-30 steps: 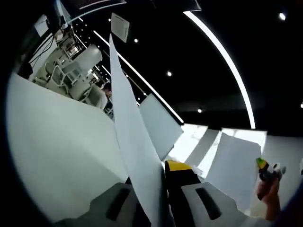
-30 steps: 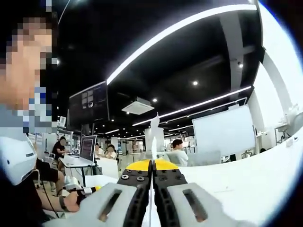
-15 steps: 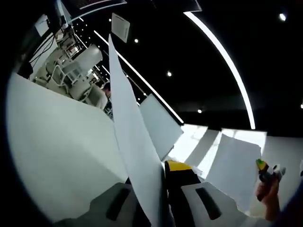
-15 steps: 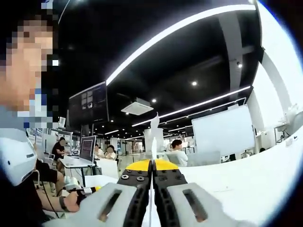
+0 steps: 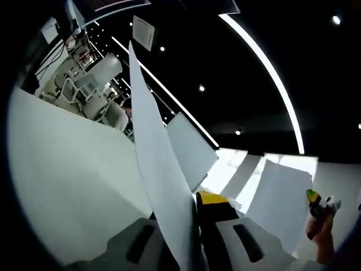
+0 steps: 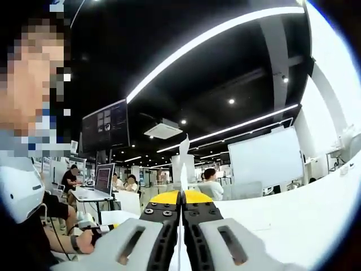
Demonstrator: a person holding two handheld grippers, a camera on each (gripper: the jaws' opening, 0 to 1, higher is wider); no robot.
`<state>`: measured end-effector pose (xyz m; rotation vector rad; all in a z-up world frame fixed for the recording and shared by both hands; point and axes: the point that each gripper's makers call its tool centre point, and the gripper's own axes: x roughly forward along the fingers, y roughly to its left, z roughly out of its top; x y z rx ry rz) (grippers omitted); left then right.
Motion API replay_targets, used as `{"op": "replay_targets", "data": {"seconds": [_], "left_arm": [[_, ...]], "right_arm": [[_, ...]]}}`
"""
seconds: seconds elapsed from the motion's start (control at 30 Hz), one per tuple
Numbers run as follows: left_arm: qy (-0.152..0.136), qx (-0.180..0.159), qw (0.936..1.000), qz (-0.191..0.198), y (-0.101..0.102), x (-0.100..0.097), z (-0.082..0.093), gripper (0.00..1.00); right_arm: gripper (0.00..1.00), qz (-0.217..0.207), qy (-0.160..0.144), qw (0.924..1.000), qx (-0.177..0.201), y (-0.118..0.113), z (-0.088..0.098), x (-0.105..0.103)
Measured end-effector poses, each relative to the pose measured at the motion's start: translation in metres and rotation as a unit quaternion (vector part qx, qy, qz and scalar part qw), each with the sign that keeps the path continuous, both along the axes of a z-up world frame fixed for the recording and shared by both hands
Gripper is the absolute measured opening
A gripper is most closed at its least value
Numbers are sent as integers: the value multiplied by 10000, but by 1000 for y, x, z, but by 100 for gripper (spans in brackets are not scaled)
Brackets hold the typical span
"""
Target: Organize the stack of printing papers by aligning and flattening the scattered papers on the table
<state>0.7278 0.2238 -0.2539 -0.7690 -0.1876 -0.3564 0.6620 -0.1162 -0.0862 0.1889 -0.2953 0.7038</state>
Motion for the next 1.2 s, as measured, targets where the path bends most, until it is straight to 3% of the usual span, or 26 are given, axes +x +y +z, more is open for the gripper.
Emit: {"op": "replay_targets", "data": {"seconds": [1.2], "left_arm": [[-2,-12,10000,-28,-1,-1,-1,9]], "right_arm": [[0,64,-180,9998,-94,7,13,-10]]}}
